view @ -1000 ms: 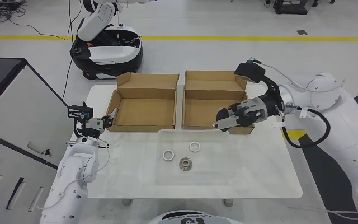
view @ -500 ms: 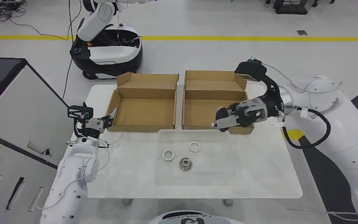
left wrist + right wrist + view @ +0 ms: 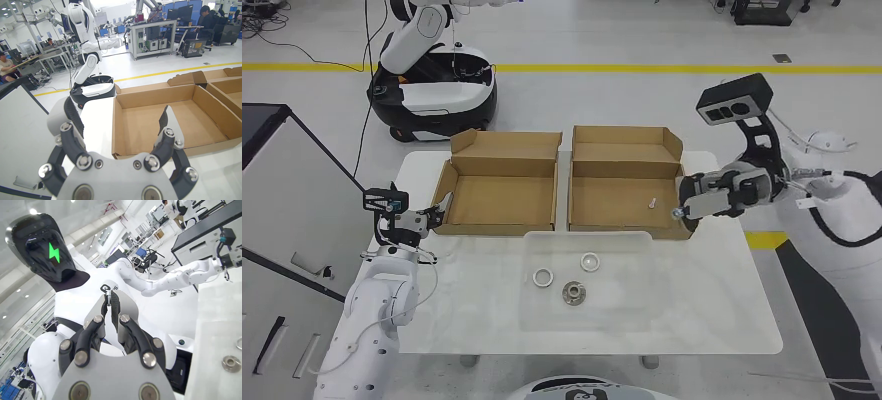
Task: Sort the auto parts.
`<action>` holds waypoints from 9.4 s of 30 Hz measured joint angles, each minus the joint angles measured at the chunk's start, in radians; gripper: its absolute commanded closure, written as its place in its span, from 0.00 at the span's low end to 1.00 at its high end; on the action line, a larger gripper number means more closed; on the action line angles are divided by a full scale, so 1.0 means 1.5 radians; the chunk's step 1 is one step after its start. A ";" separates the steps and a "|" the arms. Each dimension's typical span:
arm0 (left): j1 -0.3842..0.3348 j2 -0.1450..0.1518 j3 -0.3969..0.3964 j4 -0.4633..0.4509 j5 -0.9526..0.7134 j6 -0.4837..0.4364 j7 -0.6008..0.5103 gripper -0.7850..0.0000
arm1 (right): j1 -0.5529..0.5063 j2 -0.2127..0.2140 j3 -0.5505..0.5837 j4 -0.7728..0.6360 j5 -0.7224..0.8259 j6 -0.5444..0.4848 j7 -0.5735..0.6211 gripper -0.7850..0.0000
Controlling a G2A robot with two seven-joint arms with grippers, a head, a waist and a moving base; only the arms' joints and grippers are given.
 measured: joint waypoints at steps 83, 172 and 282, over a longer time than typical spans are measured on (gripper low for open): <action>0.000 0.000 0.000 0.000 0.000 0.000 0.000 0.00 | 0.001 -0.153 0.049 0.098 0.141 0.173 -0.003 1.00; 0.000 0.000 0.000 0.000 0.000 0.000 0.000 0.00 | -0.040 -0.131 0.285 0.102 -0.427 0.288 -0.067 1.00; 0.000 0.000 0.000 0.000 0.000 0.000 0.000 0.00 | 0.244 -0.320 -0.388 0.603 -1.237 0.242 -0.117 1.00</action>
